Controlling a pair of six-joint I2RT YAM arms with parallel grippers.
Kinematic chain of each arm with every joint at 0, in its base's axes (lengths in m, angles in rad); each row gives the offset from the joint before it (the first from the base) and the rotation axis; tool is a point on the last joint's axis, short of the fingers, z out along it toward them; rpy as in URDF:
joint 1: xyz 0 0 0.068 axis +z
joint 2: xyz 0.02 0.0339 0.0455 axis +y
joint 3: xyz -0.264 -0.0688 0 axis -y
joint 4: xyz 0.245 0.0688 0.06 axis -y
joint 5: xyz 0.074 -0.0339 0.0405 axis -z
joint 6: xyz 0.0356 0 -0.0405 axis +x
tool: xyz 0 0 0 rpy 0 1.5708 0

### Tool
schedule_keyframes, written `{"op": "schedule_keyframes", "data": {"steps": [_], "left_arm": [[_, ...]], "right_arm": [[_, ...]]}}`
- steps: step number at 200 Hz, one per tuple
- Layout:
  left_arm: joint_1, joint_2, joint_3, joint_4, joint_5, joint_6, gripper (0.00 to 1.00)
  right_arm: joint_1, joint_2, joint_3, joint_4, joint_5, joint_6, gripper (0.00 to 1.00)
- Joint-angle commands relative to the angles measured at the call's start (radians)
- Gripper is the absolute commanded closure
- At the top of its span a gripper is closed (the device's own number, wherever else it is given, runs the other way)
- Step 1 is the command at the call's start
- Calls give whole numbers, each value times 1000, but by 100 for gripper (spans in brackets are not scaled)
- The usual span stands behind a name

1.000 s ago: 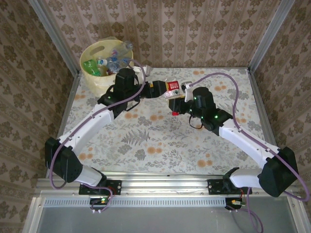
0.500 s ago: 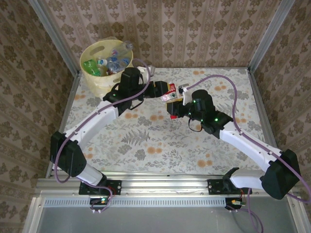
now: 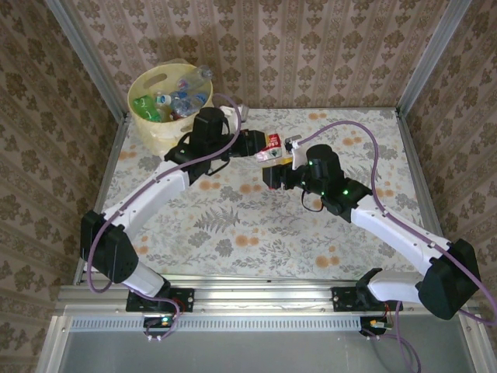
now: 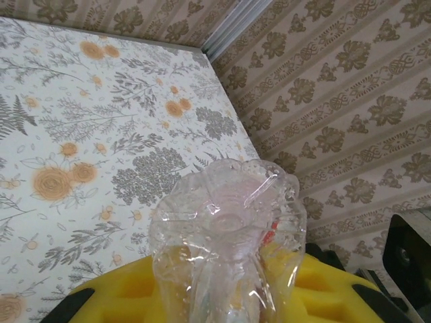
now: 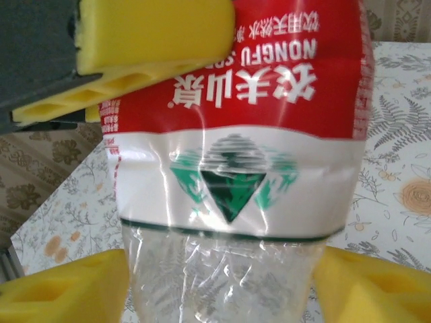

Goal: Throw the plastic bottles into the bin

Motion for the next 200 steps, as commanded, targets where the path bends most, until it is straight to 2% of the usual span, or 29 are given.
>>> {"op": "schedule_keyframes", "data": {"steps": [1, 35, 58, 70, 100, 131, 153, 175, 200], "left_arm": [[36, -87, 32, -39, -20, 65, 81], [109, -198, 70, -161, -82, 178, 81], [160, -284, 120, -240, -141, 267, 81], [215, -325, 165, -291, -192, 329, 81], [251, -411, 289, -355, -319, 510, 80], [259, -495, 314, -282, -479, 704, 80], [265, -542, 294, -192, -550, 835, 81], [266, -590, 222, -49, -601, 957, 82], [275, -601, 179, 34, -623, 1023, 82]], "right_arm": [[7, -49, -18, 8, -1, -19, 17], [7, -91, -34, -7, 24, -35, 7], [6, -108, -40, -23, 41, -41, 4], [6, -114, -42, -33, 45, -44, 4], [6, -119, -44, -47, 49, -51, 4], [4, -116, -45, -52, 53, -54, 4], [4, -116, -47, -59, 55, -58, 4], [3, -119, -50, -65, 59, -62, 3], [1, -125, -57, -66, 65, -67, 3]]}}
